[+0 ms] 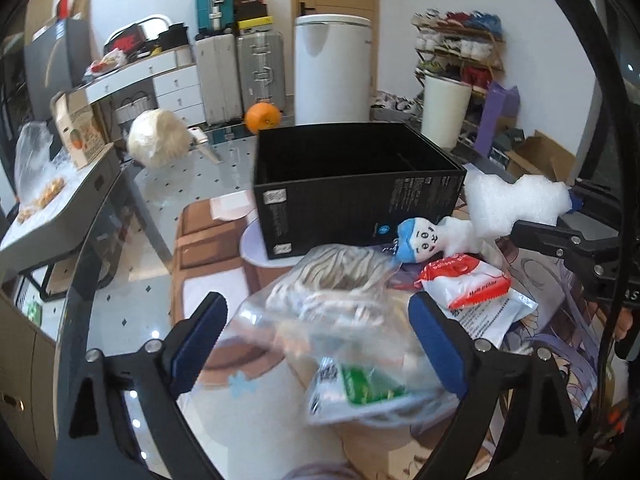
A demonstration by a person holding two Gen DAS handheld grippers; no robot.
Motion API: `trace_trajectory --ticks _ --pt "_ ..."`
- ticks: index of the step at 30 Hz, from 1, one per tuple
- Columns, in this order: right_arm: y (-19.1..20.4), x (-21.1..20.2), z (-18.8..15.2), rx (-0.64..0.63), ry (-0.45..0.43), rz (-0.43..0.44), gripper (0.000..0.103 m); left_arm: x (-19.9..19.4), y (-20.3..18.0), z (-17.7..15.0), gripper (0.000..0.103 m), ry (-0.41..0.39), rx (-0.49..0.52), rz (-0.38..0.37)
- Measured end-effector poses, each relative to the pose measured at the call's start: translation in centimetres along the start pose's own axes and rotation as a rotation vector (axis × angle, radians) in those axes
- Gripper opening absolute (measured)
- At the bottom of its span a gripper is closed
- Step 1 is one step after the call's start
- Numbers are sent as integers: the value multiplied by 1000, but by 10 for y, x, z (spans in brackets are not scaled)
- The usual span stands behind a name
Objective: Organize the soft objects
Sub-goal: 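Grasp the clear bag of white cable with the left gripper while the right holds the foam, then lift and carry the foam and cable bag over the black box with both grippers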
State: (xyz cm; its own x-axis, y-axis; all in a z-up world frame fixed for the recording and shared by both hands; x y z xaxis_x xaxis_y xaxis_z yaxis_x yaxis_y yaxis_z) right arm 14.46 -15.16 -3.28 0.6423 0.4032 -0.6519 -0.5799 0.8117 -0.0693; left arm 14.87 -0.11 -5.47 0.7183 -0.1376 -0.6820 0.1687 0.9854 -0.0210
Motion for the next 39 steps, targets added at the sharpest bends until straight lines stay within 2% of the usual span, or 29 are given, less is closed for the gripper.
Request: trace_trajectory --ticks 4,6,7,10,11,13,18,21,27,34,39 --pt "1 5 1 1 6 7 53 17 -7 6 93 35 44 -12" --pt "0 7 1 2 10 9 53 23 -8 6 89 45 49 -30" --pt "-1 8 1 2 12 9 53 24 -9 6 76 45 52 -35" --pt "-2 9 2 1 13 11 53 22 -12 5 75 32 60 -65" --pt "-2 9 2 1 11 10 53 18 -15 4 60 25 64 -91" --pt "-2 9 4 -3 7 12 53 13 -14 4 60 12 53 -84" --pt "-2 3 10 -1 -17 19 53 -4 -10 6 58 -32 8 -122" --pt "-1 -1 15 1 -33 31 53 -22 -7 10 58 -83 -15 -135" --pt "-2 -9 31 4 -66 27 53 -46 2 36 58 -183 -20 -115" --pt "-13 6 51 12 -56 -3 53 -30 12 70 59 -252 -14 -94" --pt "-22 27 67 27 -38 -29 53 -11 15 87 59 -262 11 -88"
Point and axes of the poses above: each gripper's, at about its wrist camera, not at the fingertips, and x roughly the way its jaws point, y to its left, z to its top, the point moved 8 cm from there along x, roughly the way its jaws point, and after that the axes turned 2 degrees about -z, right-handed, at the moved point
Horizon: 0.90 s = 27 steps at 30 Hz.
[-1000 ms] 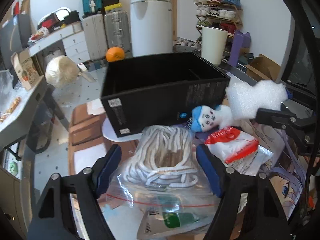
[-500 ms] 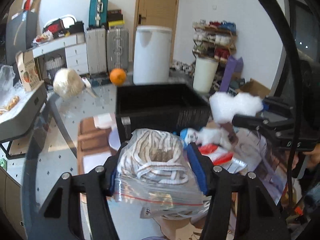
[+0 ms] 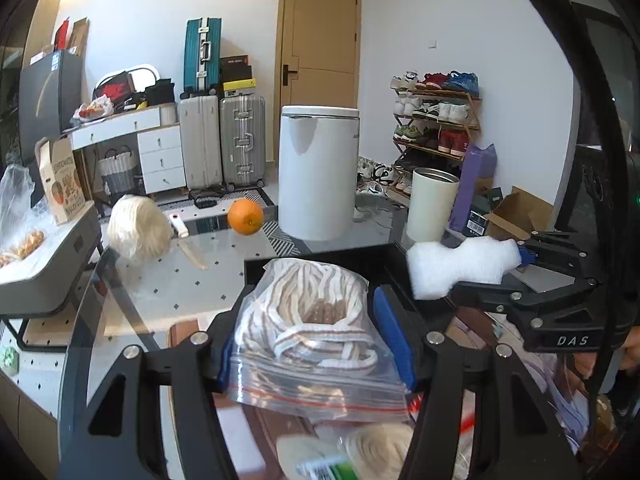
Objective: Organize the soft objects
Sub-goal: 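Lift and carry the foam and cable bag over the black box with both grippers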
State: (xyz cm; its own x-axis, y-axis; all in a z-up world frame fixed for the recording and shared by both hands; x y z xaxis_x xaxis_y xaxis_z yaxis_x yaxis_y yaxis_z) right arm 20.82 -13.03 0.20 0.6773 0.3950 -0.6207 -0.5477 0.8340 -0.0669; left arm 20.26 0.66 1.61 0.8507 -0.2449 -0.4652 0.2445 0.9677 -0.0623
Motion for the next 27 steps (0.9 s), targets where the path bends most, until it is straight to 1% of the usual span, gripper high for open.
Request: trace_trajectory --ticks 2,4,9,15,18,24,27 --pt "-2 11 6 2 16 -16 53 10 2 4 59 -4 9 -10" --pt "-4 20 10 4 24 -26 53 18 3 5 59 2 14 -1" --pt "-9 47 15 17 58 -52 53 40 6 4 59 23 24 -11" --pt "-11 66 15 12 81 -60 53 62 9 -13 59 119 34 -4" --pt "-13 73 15 5 91 -61 53 66 7 -23 59 159 39 -3" --pt "-10 80 17 -13 100 -53 53 63 3 -24 59 192 17 8" --pt "-8 81 17 -21 100 -37 53 58 -1 -27 59 221 -6 -1"
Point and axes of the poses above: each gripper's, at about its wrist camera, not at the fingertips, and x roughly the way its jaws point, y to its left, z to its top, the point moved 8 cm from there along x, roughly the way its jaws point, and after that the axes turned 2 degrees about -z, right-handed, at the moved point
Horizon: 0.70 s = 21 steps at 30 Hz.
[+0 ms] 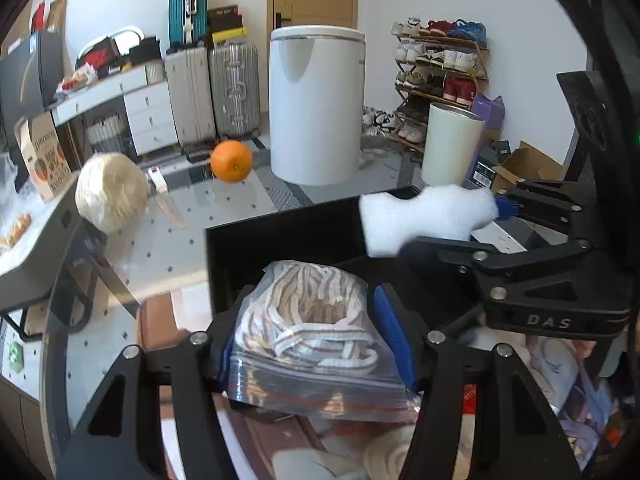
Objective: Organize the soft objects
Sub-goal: 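Lift and carry the foam and cable bag over the black box with both grippers, then open the right gripper to drop the foam in the box while the left drops the bag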
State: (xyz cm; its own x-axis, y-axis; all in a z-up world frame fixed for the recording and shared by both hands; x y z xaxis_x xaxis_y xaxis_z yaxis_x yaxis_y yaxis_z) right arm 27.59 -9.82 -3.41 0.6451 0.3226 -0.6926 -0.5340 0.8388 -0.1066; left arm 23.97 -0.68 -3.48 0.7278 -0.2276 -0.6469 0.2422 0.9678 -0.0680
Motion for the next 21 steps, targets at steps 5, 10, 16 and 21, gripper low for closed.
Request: trace_trajectory --ticks 5,10,16,21 --pt "5 0 1 -23 0 26 53 -6 -3 -2 59 -35 17 4" --pt "9 -1 3 -37 -17 69 71 -7 -1 4 59 -73 30 12" --pt "3 -14 3 -41 -45 52 74 -12 3 9 59 -120 19 11" --pt "-4 -28 0 -29 -69 35 75 -21 1 21 58 -207 14 3"
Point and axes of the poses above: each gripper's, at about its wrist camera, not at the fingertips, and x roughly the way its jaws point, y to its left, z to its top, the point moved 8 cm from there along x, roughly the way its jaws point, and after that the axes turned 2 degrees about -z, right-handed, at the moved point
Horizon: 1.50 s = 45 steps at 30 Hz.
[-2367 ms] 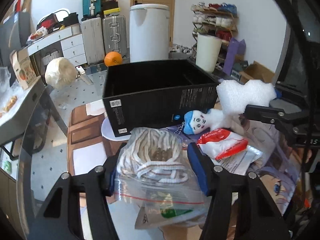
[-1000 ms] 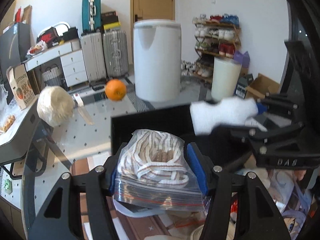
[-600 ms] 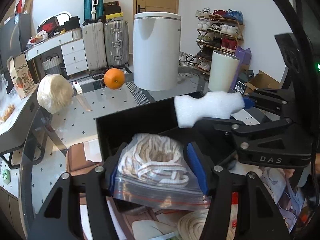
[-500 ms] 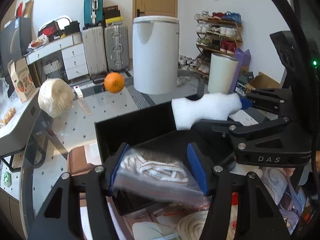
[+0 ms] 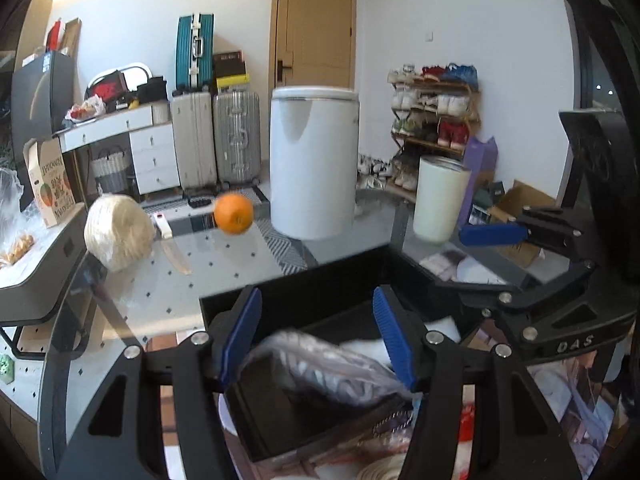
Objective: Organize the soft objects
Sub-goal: 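Open the right gripper to drop the foam in the box while the left drops the bag, then withdraw both grippers from the black box back toward the table items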
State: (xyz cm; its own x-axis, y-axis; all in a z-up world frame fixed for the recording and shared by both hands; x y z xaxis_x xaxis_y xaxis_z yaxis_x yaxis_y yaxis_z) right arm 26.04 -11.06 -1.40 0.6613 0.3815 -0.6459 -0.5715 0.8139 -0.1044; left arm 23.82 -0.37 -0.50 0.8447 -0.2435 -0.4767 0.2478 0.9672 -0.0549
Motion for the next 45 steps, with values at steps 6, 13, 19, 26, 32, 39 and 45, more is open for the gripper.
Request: trace_trajectory --ticks 6,13,19,26,32,39,45 --pt "-4 -11 -1 5 -11 -13 76 2 6 -12 77 68 -9 43" --pt "-6 -25 -11 28 -19 -14 80 -15 12 -24 91 102 2 105" --pt "-3 -41 -26 52 -14 -3 87 -28 28 -39 93 121 -78 147" --pt "-2 -57 -43 76 -11 1 87 -36 28 -50 97 122 -99 147" --pt "2 -67 -55 84 -11 11 89 -53 16 -55 97 111 -105 140" --pt "8 -73 -68 106 -3 41 100 -79 0 -58 103 88 -119 118" --pt "13 -79 -77 105 8 47 102 -94 -8 -71 103 105 -134 112"
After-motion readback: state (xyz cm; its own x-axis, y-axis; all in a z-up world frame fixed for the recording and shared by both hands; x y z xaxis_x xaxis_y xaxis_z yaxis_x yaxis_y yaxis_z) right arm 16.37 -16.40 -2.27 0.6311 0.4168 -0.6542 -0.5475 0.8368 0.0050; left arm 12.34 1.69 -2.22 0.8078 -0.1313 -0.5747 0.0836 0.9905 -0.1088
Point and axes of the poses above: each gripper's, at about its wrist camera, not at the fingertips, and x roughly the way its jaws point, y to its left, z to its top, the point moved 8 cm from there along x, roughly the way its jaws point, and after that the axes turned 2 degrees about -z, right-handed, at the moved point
